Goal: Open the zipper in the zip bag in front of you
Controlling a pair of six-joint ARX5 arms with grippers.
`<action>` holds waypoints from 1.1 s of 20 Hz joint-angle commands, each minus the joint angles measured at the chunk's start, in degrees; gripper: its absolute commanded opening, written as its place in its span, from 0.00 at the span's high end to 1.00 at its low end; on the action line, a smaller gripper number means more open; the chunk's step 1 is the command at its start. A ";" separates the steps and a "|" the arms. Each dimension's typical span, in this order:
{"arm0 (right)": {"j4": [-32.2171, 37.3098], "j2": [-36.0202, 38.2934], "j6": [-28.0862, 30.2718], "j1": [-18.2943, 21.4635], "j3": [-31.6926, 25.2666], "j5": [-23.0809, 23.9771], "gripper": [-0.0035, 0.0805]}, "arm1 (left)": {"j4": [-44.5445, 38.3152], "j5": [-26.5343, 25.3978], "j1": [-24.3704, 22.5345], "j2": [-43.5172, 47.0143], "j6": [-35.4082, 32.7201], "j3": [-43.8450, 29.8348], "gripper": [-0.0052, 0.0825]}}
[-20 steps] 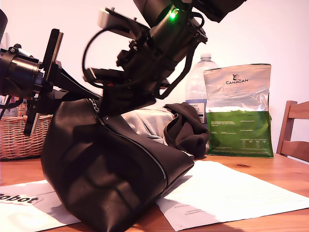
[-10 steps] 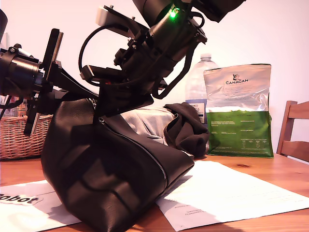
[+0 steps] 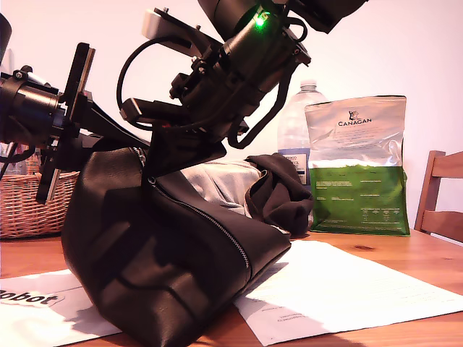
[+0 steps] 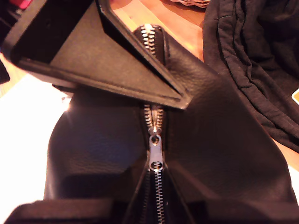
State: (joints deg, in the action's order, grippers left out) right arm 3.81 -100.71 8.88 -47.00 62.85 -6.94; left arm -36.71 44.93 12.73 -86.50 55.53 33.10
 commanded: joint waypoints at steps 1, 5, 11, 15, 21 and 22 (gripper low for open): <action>-0.28 1.11 0.15 -0.50 0.31 0.00 0.90 | -1.53 0.46 0.13 0.13 -0.02 -0.09 0.97; -0.70 1.11 0.15 -0.46 0.31 0.02 0.93 | -2.05 0.48 0.13 0.13 0.00 -0.09 0.97; -0.81 1.11 0.15 -0.44 0.31 0.04 0.96 | -2.19 0.50 0.13 0.13 0.00 -0.09 0.97; 0.09 1.11 0.63 -0.46 0.31 0.02 0.74 | -2.19 0.63 0.13 0.13 0.00 -0.09 0.97; 0.61 1.11 1.62 -0.46 0.31 -0.24 0.75 | -2.21 1.14 0.13 0.13 -0.02 -0.09 0.97; 0.94 1.11 1.62 -0.46 0.31 -0.24 0.77 | -2.21 1.14 0.13 0.13 -0.02 -0.09 0.97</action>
State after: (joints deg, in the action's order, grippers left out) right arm 3.95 -100.71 10.39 -47.00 62.87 -6.98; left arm -37.52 45.21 12.73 -86.50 55.53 33.10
